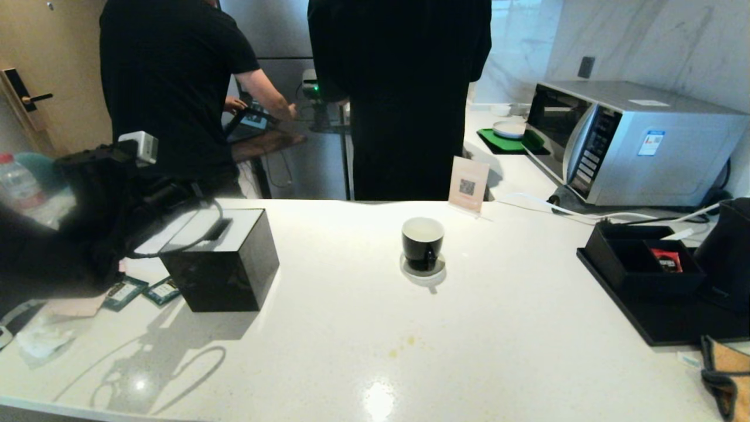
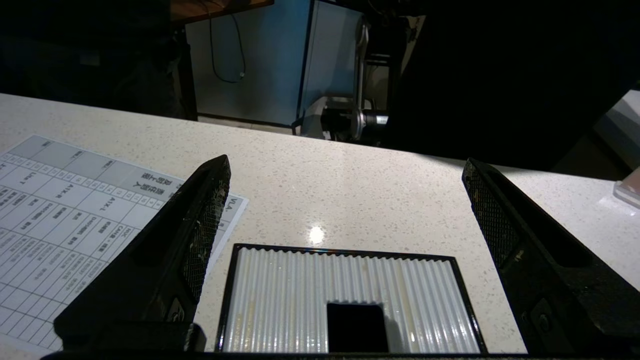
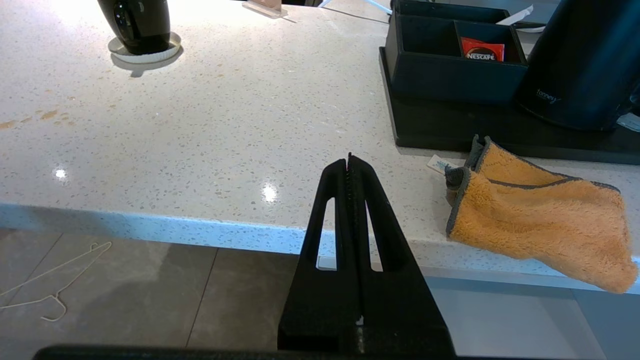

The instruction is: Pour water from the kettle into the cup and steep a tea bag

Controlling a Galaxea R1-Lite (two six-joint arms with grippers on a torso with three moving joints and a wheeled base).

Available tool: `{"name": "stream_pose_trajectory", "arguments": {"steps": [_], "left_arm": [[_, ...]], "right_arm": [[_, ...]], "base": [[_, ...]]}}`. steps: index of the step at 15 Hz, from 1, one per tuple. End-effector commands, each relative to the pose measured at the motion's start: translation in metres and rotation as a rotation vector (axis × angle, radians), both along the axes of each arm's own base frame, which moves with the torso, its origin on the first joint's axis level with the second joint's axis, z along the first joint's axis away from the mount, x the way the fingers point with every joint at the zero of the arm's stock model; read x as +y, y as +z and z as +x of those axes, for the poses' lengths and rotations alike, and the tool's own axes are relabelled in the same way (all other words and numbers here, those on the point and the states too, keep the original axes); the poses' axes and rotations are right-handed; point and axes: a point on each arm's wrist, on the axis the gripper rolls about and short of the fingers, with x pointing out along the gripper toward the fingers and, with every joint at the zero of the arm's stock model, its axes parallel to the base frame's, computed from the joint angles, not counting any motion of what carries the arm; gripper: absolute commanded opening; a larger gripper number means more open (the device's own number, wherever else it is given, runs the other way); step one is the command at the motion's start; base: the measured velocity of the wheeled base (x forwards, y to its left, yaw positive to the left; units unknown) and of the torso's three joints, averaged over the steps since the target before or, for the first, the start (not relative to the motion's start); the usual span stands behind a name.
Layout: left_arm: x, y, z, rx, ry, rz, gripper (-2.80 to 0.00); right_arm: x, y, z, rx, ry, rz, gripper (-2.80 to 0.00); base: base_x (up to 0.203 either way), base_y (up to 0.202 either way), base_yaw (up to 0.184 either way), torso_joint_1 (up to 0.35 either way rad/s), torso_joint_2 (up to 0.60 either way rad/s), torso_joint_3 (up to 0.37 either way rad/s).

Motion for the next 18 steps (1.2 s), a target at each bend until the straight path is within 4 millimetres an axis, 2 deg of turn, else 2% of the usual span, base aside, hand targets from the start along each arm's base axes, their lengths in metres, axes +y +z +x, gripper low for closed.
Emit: {"name": "stream_pose_trajectory", "arguments": {"steps": [1, 6, 12, 18], "left_arm": [[0.003, -0.002, 0.000, 0.000, 0.007, -0.002, 0.00], [0.005, 0.003, -0.002, -0.013, 0.013, 0.001, 0.00], [0.003, 0.029, -0.013, -0.087, 0.004, 0.018, 0.00], [0.002, 0.044, -0.023, -0.126, 0.003, 0.051, 0.00]], "right_arm": [[0.000, 0.000, 0.000, 0.000, 0.001, -0.001, -2.80], [0.000, 0.000, 0.000, 0.000, 0.001, -0.001, -2.80], [0.000, 0.000, 0.000, 0.002, 0.001, -0.001, -2.80], [0.000, 0.000, 0.000, 0.002, 0.001, -0.001, -2.80]], "base": [[0.000, 0.000, 0.000, 0.000, 0.00, 0.000], [0.000, 0.000, 0.000, 0.000, 0.00, 0.000], [0.000, 0.000, 0.000, 0.000, 0.00, 0.000], [0.000, 0.000, 0.000, 0.000, 0.00, 0.000]]}}
